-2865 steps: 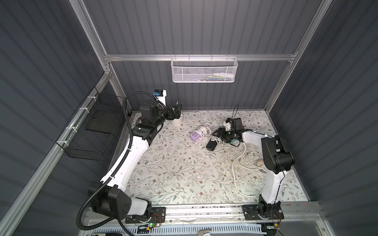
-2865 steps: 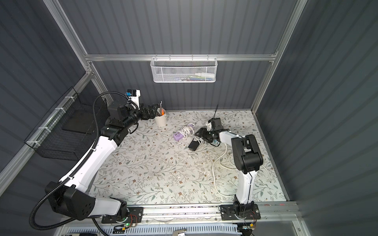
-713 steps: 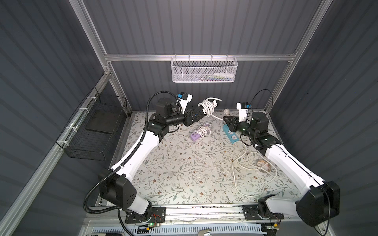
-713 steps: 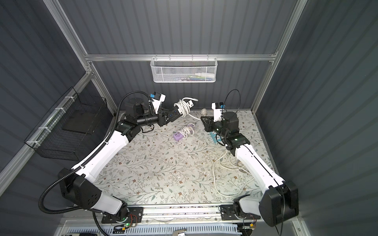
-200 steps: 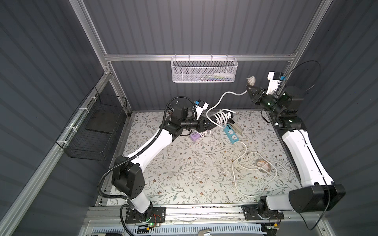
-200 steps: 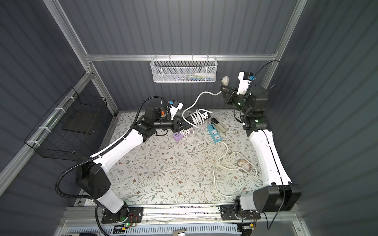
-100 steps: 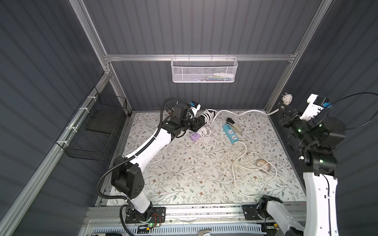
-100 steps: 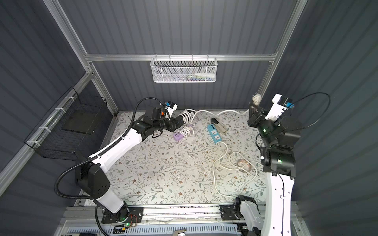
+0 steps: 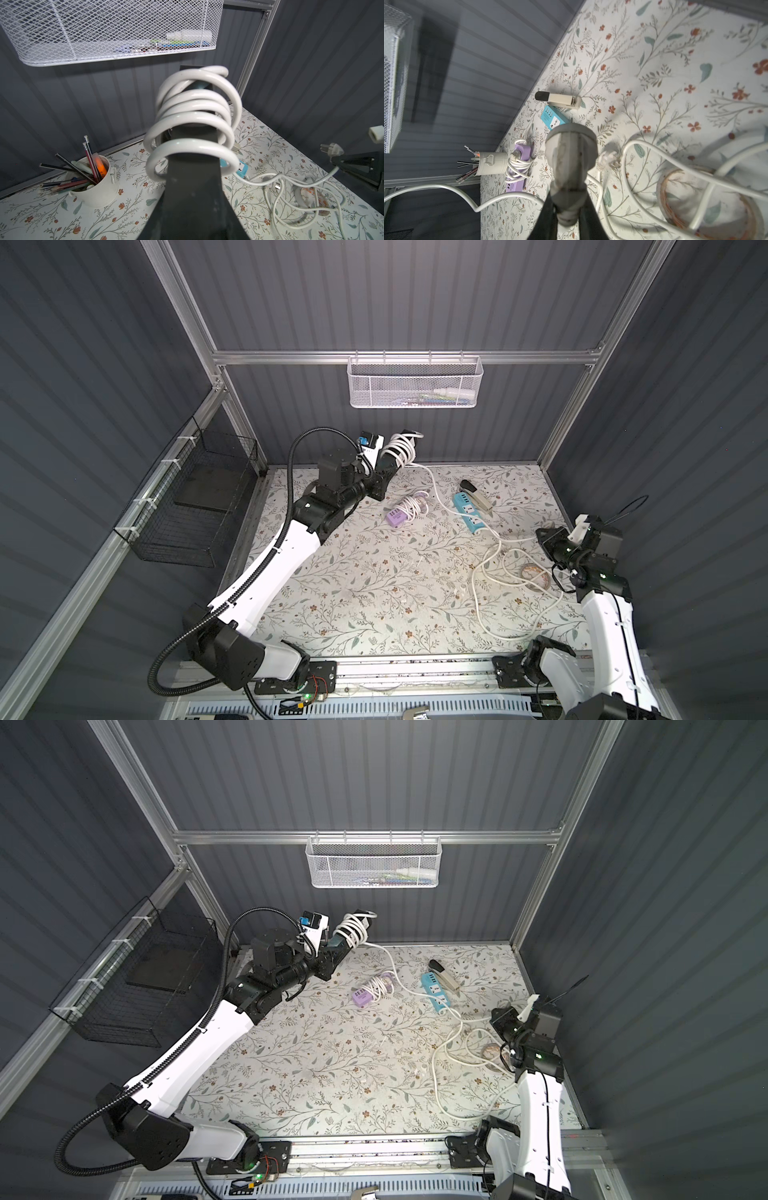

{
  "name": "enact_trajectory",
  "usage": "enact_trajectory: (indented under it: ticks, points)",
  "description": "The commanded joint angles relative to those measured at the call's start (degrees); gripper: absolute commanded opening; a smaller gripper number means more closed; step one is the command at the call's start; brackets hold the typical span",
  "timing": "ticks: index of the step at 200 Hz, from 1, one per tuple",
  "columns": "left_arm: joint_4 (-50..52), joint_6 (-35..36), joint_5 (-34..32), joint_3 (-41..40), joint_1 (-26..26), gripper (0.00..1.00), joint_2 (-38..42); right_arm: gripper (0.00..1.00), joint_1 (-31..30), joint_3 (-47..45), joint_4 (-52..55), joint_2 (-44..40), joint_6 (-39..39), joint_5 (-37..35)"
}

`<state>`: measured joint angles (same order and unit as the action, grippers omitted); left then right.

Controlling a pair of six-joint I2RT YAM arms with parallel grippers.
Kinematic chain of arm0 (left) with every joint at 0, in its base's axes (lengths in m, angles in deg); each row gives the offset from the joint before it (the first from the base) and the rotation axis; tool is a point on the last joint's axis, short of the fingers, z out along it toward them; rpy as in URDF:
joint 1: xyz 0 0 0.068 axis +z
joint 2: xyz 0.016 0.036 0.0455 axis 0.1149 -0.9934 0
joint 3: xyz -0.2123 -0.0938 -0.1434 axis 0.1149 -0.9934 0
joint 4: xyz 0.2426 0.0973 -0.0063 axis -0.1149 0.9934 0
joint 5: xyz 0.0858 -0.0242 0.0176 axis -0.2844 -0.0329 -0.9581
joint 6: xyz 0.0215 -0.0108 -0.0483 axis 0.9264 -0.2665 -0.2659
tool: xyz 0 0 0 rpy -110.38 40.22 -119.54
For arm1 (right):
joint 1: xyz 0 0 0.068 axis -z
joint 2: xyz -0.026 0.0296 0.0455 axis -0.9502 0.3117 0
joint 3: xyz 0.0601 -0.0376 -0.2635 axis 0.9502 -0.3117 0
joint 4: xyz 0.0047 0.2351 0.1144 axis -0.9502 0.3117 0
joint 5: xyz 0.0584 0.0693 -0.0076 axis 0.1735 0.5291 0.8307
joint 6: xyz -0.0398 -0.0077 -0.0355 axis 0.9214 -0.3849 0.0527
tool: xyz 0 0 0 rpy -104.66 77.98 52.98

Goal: Unwrap the cord wrapped around the power strip
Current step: Unwrap the power cord from the power strip.

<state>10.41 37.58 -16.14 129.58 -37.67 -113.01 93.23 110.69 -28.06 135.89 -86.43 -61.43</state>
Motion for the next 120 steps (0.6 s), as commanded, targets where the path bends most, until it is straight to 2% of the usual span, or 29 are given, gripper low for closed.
enact_trajectory:
  ticks: [1,58,68,79,94,103,120]
  points:
    - [-6.5,-0.1,4.5,0.0,0.1,0.00,1.5,0.00,0.2,-3.2,-4.5,0.7,-3.3,-0.5]
    - [-14.0,-3.6,20.4,-3.5,-0.1,0.00,1.1,0.00,-2.2,-12.2,-8.4,-0.3,-7.9,-3.2]
    - [-14.8,-4.4,21.8,-3.7,-0.1,0.00,0.8,0.12,-3.0,-12.7,-7.9,-0.9,-8.2,-5.4]
    - [-15.6,-4.7,23.4,-3.8,-0.1,0.00,0.6,0.18,-3.7,-13.4,-7.7,-1.2,-8.4,-5.9]
    - [-16.3,-5.5,25.0,-3.7,-0.1,0.00,0.2,0.47,-4.3,-14.4,-8.1,-1.3,-8.6,-6.3]
    - [-16.4,-5.5,25.7,-3.7,-0.1,0.00,-0.1,0.62,-4.4,-15.0,-8.3,-1.4,-8.7,-6.3]
    - [-16.4,-5.5,26.0,-3.5,-0.3,0.00,-0.3,0.78,-4.4,-15.4,-8.5,-1.8,-8.7,-6.5]
